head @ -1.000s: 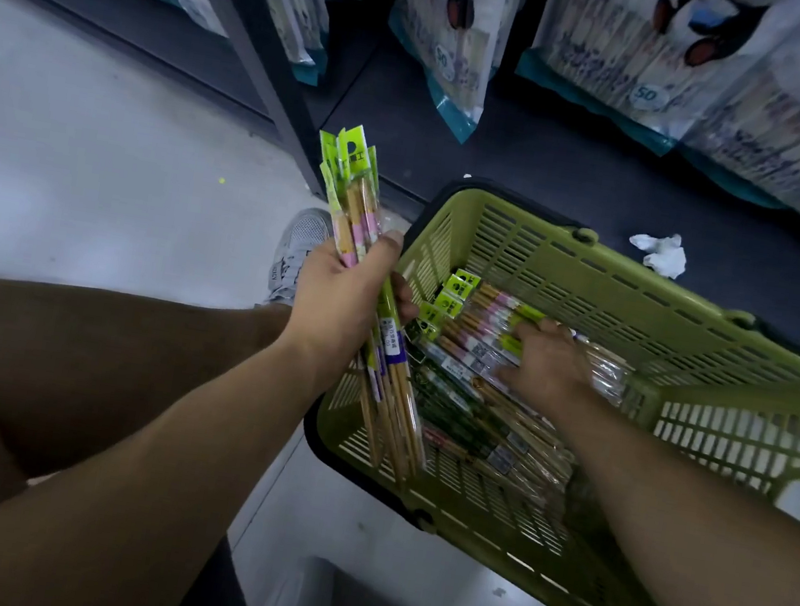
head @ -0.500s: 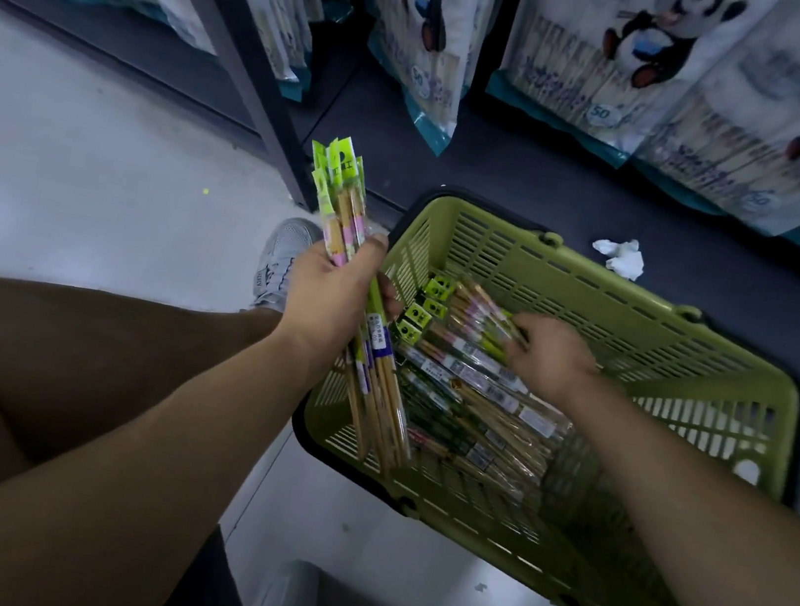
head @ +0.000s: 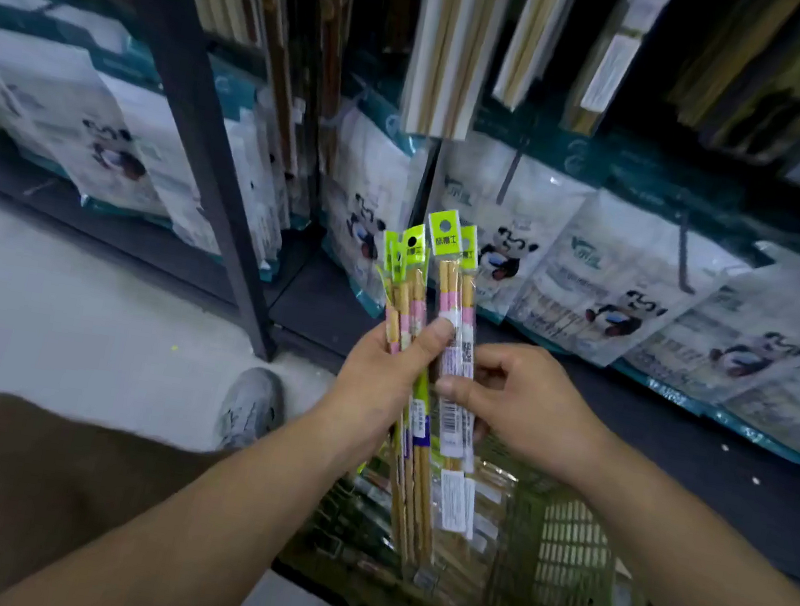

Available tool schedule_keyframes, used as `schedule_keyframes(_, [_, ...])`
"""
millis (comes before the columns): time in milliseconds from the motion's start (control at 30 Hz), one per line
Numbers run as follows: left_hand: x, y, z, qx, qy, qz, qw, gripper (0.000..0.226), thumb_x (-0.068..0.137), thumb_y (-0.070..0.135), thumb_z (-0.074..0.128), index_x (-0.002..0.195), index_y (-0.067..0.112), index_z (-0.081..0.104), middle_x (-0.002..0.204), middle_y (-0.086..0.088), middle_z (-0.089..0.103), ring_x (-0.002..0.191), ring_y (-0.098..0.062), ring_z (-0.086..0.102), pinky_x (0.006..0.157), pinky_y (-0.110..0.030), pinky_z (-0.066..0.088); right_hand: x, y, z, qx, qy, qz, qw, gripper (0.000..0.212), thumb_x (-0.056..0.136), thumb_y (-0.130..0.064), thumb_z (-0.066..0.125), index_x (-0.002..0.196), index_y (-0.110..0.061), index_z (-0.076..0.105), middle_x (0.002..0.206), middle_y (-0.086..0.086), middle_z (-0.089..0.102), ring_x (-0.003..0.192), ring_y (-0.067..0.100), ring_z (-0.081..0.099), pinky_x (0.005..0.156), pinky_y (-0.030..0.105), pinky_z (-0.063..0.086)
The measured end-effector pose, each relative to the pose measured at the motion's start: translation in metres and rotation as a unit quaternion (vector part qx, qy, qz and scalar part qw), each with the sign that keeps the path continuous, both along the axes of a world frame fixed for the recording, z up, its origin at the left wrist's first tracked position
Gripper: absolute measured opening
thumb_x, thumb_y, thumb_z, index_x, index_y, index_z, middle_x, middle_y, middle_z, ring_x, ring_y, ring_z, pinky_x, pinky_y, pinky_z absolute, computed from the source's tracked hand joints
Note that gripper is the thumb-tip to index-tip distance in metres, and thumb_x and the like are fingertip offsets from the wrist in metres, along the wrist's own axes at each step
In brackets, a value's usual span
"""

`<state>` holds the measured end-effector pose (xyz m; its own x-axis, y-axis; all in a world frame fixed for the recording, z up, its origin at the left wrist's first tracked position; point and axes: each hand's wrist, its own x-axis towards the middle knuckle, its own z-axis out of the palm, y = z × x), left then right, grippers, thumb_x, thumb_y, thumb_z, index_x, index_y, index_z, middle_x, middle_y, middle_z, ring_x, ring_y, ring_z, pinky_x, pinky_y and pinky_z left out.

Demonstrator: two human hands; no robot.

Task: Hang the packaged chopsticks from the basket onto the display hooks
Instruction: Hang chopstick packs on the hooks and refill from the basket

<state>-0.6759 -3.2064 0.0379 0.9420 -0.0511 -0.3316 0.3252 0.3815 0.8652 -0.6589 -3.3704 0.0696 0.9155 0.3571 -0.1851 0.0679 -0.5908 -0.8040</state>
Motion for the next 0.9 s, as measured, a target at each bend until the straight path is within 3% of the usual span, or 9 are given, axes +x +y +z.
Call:
schedule_keyframes(67, [0.006,-0.002,0.03,0.003,-0.045,-0.016,0.999,0.04,0.076,0.042,0.081,0.105,0.016,0.075,0.091,-0.005,0.08,0.08,-0.019,0.077,0.063,-0.029,0.061,-0.001,0.0,0.029,0.001,-0.002,-0.019,1.0,0.031,0.089,-0.03,0.078,0.089,0.0,0.07,0.066,0.019,0.059,0.048,0.016,0.066,0.05,0.043,0.057])
schedule_keyframes(133, [0.012,-0.001,0.055,-0.009,-0.066,-0.04,0.997,0.027,0.081,0.03,0.081,0.103,0.015,0.077,0.089,-0.005,0.08,0.077,-0.017,0.077,0.061,-0.026,0.059,-0.003,0.001,0.056,-0.011,-0.023,-0.026,0.999,0.029,0.088,-0.034,0.079,0.087,-0.007,0.07,0.059,0.007,0.058,0.048,0.016,0.067,0.048,0.038,0.056])
schedule_keyframes(300, [0.037,0.011,0.109,-0.019,-0.085,-0.075,0.993,0.015,0.088,0.015,0.078,0.102,0.011,0.079,0.096,-0.019,0.078,0.082,-0.031,0.076,0.067,-0.036,0.061,-0.002,0.009,0.11,-0.09,-0.121,-0.038,0.988,0.037,0.086,-0.056,0.07,0.094,-0.02,0.069,0.07,0.009,0.063,0.057,0.021,0.063,0.057,0.047,0.057])
schedule_keyframes(433, [0.051,0.011,0.139,-0.038,-0.104,-0.075,0.991,0.015,0.09,0.012,0.075,0.103,0.005,0.075,0.089,-0.021,0.076,0.073,-0.031,0.075,0.062,-0.037,0.061,0.011,0.011,0.149,0.0,-0.096,-0.057,0.994,0.013,0.089,-0.037,0.078,0.098,-0.029,0.071,0.067,0.007,0.071,0.052,0.022,0.07,0.05,0.042,0.06])
schedule_keyframes(533, [0.058,0.009,0.152,-0.054,-0.122,-0.06,0.989,0.01,0.091,0.01,0.073,0.1,0.005,0.073,0.084,-0.021,0.074,0.07,-0.031,0.073,0.064,-0.04,0.063,0.018,0.012,0.171,0.028,-0.087,-0.105,0.99,0.019,0.087,-0.036,0.08,0.096,-0.025,0.068,0.069,0.006,0.073,0.056,0.028,0.072,0.047,0.043,0.06])
schedule_keyframes(600, [0.064,0.009,0.157,-0.046,-0.138,-0.048,0.988,0.01,0.092,0.01,0.072,0.101,0.006,0.074,0.083,-0.016,0.075,0.073,-0.029,0.073,0.071,-0.04,0.062,0.025,0.012,0.185,0.018,-0.123,-0.134,0.983,0.021,0.089,-0.042,0.076,0.092,-0.023,0.068,0.074,0.004,0.073,0.058,0.021,0.073,0.046,0.038,0.059])
schedule_keyframes(733, [0.075,0.013,0.165,-0.015,-0.177,-0.042,0.983,0.011,0.091,0.016,0.076,0.102,0.014,0.077,0.091,-0.014,0.078,0.084,-0.031,0.075,0.079,-0.044,0.062,0.043,0.012,0.217,0.052,-0.189,-0.15,0.969,0.009,0.097,-0.034,0.067,0.095,-0.026,0.071,0.086,0.0,0.073,0.066,0.014,0.073,0.053,0.028,0.056])
schedule_keyframes(900, [0.08,0.014,0.167,0.005,-0.212,-0.054,0.976,0.014,0.091,0.015,0.077,0.089,0.029,0.081,0.084,-0.004,0.079,0.079,-0.02,0.076,0.067,-0.029,0.06,0.056,0.025,0.23,0.057,-0.212,-0.132,0.967,0.013,0.099,-0.025,0.066,0.088,-0.022,0.072,0.069,-0.002,0.071,0.063,0.015,0.072,0.054,0.026,0.055])
